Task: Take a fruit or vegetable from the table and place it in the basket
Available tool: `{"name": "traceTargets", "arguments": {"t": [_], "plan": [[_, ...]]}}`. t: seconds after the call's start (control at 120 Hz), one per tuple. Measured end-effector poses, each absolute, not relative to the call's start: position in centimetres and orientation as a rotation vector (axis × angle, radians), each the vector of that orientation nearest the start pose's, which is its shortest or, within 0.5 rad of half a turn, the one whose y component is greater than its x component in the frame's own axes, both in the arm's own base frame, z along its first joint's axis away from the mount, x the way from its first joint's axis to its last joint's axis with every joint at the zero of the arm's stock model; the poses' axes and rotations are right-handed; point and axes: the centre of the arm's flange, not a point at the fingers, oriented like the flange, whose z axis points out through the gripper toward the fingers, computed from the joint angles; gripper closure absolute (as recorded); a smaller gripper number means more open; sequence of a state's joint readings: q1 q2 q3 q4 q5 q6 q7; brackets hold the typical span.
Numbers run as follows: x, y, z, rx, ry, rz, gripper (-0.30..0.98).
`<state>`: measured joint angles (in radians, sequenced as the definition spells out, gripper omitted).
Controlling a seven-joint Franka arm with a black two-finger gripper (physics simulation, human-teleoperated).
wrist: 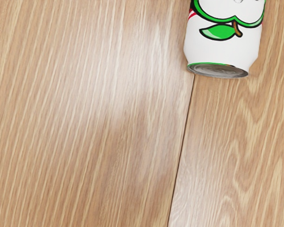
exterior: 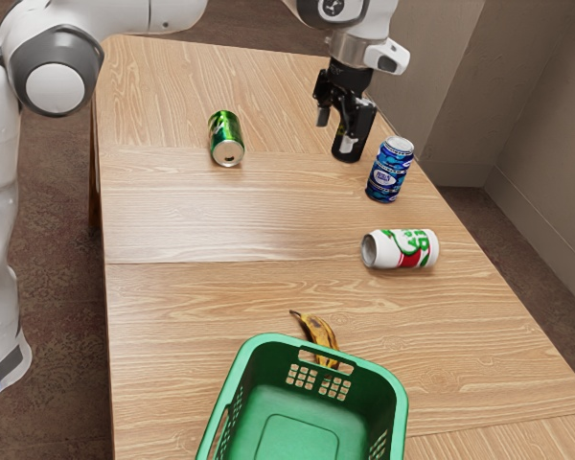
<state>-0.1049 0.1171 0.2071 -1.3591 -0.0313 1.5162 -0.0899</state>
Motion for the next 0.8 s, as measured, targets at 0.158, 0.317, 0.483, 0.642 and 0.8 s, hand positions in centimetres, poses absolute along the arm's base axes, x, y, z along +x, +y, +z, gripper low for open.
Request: {"name": "traceTargets", "arguments": {"t": [0.158,0.317,0.483,0.642,0.8], "plan": [[58.3,4.8,65.4,-3.133,-0.299,-0.073,0.0],[59.7,4.4,64.8,-3.135,-0.126,-0.085,0.0],[61.4,2.7,64.9,-3.12,0.234,-0.131,0.0],[60.7,2.6,66.4,-3.082,0.488,-0.178,0.0],[61.5,-5.6,63.9,-3.018,0.928,-0.151,0.0]]}}
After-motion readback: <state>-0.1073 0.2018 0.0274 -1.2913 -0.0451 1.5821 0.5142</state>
